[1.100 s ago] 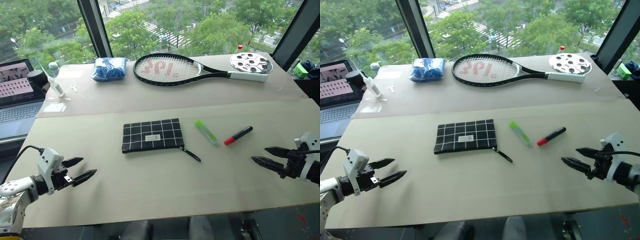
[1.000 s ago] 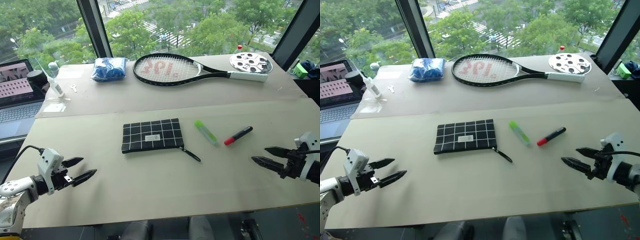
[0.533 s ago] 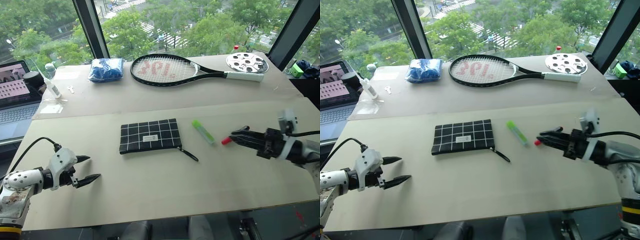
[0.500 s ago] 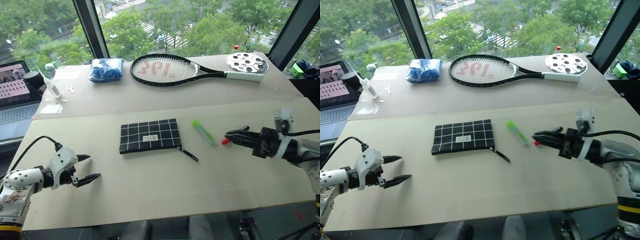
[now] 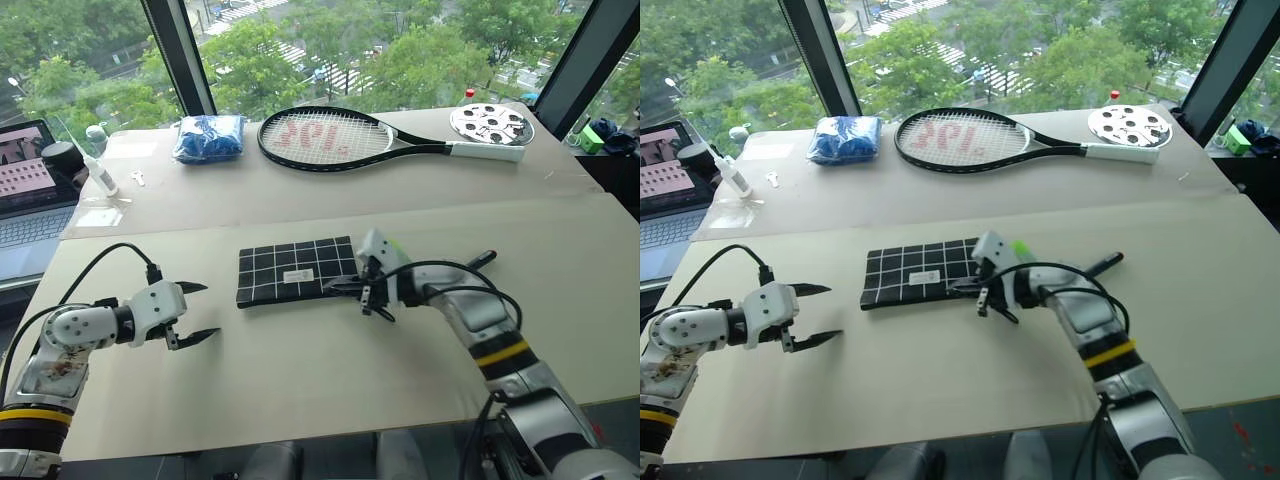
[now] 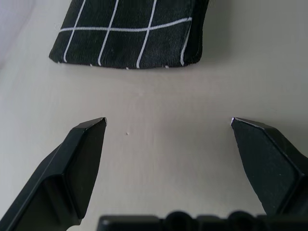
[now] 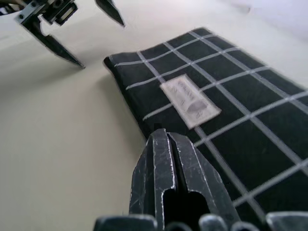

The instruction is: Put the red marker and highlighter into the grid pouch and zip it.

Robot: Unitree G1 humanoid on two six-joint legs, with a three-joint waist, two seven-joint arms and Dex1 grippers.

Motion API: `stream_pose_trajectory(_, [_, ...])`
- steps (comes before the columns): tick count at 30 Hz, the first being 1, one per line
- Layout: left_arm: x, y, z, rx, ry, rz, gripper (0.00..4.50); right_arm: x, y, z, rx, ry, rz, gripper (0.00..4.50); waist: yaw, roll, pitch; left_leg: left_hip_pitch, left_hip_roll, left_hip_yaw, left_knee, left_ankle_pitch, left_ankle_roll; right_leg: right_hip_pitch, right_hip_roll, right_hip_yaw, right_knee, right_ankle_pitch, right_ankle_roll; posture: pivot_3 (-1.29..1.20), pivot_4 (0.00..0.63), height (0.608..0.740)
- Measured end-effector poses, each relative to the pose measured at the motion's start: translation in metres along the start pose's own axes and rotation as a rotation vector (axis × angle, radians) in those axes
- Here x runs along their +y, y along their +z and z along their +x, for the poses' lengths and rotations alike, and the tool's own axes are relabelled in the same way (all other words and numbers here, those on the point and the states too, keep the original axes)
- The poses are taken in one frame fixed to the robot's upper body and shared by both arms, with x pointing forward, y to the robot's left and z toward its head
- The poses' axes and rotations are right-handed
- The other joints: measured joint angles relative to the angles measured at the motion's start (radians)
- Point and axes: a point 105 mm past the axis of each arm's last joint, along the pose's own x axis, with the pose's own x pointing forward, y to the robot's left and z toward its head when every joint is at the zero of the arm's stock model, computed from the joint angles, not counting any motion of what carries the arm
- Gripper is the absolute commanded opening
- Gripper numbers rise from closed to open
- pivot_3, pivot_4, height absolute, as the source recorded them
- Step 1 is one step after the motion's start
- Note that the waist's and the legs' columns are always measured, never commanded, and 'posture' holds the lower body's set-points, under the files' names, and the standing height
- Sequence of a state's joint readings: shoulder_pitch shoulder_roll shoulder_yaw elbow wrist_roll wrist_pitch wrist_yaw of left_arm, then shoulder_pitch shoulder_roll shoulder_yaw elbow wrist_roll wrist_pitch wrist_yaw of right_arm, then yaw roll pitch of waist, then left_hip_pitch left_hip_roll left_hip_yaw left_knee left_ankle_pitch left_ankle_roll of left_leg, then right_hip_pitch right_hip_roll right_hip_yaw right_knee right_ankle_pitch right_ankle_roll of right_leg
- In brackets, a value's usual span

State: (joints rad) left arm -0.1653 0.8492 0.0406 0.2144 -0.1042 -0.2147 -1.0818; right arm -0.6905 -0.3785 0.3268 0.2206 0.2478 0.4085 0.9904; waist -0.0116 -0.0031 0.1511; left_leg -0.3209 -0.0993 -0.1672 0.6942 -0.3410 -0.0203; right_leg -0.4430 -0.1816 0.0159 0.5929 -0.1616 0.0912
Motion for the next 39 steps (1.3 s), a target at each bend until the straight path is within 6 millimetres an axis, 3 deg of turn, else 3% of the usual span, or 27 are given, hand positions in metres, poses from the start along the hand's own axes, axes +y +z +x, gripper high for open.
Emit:
stream_pose_trajectory(5, [0.008,0.005,0.010,-0.016,0.001,0.094,4.50,-0.011,-0.012,0.001,0.063,-0.023,-0.019,0.02,0.001,0.000,0.000,0.000,-0.001,0.000,0.000,0.000,0.000,0.000,0.000,0.000,0.000,0.000,0.000,0.00,0.150,0.740])
stream_pose_trajectory(9, [0.012,0.007,0.024,-0.034,0.013,0.165,4.50,-0.007,-0.031,-0.005,0.210,0.023,-0.155,0.02,0.001,0.002,-0.001,0.004,0.000,0.001,0.000,0.000,0.000,0.002,0.000,0.000,0.000,0.000,0.000,0.00,0.150,0.740])
stream_pose_trajectory(15, [0.014,0.013,0.043,-0.093,0.042,0.258,4.50,-0.021,-0.033,0.000,0.258,-0.046,-0.229,0.02,0.009,0.003,-0.003,0.011,0.000,0.003,0.000,0.000,0.000,0.008,0.000,0.000,0.000,0.000,0.000,0.00,0.150,0.740])
stream_pose_trajectory(24, [0.021,0.021,0.063,-0.155,0.087,0.402,4.50,-0.018,-0.036,-0.002,0.240,-0.049,-0.208,0.02,0.023,0.004,-0.004,0.015,0.001,0.003,0.000,0.000,0.000,0.012,0.001,0.000,0.000,0.001,0.000,0.00,0.150,0.740])
stream_pose_trajectory(25, [0.022,0.021,0.065,-0.158,0.088,0.408,3.96,-0.018,-0.036,-0.002,0.238,-0.049,-0.207,0.00,0.024,0.004,-0.004,0.015,0.001,0.003,0.000,0.000,0.000,0.013,0.001,0.000,0.000,0.001,0.000,0.00,0.150,0.740])
stream_pose_trajectory(35, [0.012,0.023,0.077,-0.206,0.050,0.374,0.32,-0.012,-0.036,-0.005,0.223,-0.036,-0.183,0.00,0.018,0.004,-0.004,0.015,0.002,0.003,0.000,0.000,0.000,0.012,0.003,0.000,0.000,0.001,-0.001,0.00,0.150,0.740])
stream_pose_trajectory(36, [0.013,0.024,0.075,-0.212,0.051,0.364,0.06,-0.011,-0.036,-0.005,0.219,-0.032,-0.180,0.00,0.015,0.004,-0.004,0.015,0.002,0.003,0.000,0.000,0.000,0.012,0.003,0.000,0.000,0.001,0.000,0.00,0.150,0.740])
stream_pose_trajectory(39, [0.012,0.022,0.073,-0.212,0.046,0.336,0.06,-0.011,-0.035,-0.005,0.207,-0.030,-0.165,0.00,0.007,0.004,-0.004,0.014,0.002,0.003,-0.001,0.000,0.000,0.012,0.003,0.000,0.000,0.001,0.000,0.00,0.150,0.740])
